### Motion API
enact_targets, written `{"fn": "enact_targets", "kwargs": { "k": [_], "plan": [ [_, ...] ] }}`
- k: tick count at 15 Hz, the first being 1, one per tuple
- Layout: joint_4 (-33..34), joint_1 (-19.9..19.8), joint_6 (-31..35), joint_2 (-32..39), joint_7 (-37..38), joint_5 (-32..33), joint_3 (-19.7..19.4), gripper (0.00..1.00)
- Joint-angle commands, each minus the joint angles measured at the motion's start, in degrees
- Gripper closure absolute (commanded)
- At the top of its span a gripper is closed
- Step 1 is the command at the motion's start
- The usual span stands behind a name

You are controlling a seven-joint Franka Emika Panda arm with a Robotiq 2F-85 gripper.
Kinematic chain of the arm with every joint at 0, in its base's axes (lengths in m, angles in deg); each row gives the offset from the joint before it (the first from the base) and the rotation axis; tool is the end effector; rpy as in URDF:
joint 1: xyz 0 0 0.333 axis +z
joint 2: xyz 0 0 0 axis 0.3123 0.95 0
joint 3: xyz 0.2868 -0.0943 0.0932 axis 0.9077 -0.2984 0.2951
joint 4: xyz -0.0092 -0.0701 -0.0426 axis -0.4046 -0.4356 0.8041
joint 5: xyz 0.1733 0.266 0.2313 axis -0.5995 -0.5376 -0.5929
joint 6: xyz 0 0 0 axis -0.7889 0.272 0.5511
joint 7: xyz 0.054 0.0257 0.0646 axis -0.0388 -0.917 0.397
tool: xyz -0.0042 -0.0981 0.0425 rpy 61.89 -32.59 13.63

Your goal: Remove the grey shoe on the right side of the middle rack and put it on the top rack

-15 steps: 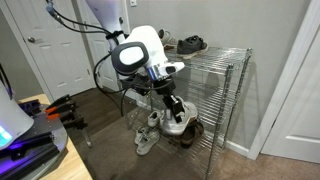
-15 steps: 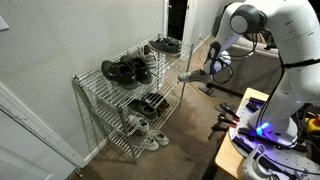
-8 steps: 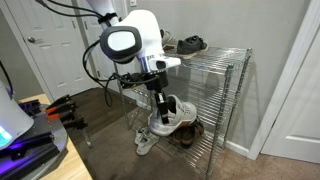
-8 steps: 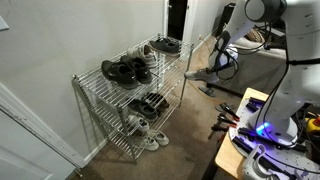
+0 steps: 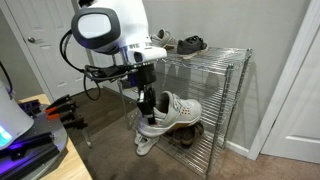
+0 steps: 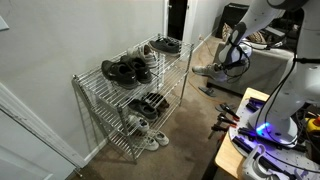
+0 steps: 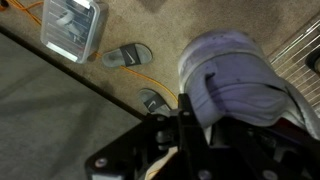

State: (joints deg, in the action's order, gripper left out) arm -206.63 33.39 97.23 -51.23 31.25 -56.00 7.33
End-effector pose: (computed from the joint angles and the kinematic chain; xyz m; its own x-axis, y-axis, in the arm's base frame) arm 0.3386 -0.2798 0.1809 0.6225 -0.7600 0.1868 -0.7808 -0.5867 0.2149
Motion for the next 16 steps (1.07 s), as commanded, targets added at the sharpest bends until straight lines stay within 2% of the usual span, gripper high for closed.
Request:
{"fn": "enact_targets", "kwargs": {
  "k": [1,5,6,9,11,13,15,16],
  "plan": [
    [-7.8,6.3,5.3,-8.2,0.0,1.4,-9.0,0.94],
    [-11.5,10.6,9.7,-13.0,-1.0,0.6,-15.2,0.94],
    [-8.9,9.7,7.9,-13.6,-1.4,-0.4,-14.4,0.94],
    [-8.5,12.4,8.1,-18.2,-1.6,0.2,-17.3,0.94],
    [-10.7,15.6,11.1,-21.4,-0.8,1.4,-20.5,0.94],
    [-8.3,16.5,10.3,-22.5,-0.9,0.7,-20.6,0.94],
    [-8.5,17.5,12.1,-23.3,0.8,0.8,-20.1,0.94],
    [-7.5,6.6,12.7,-22.8,-0.2,-1.6,-7.9,0.94]
  ]
}}
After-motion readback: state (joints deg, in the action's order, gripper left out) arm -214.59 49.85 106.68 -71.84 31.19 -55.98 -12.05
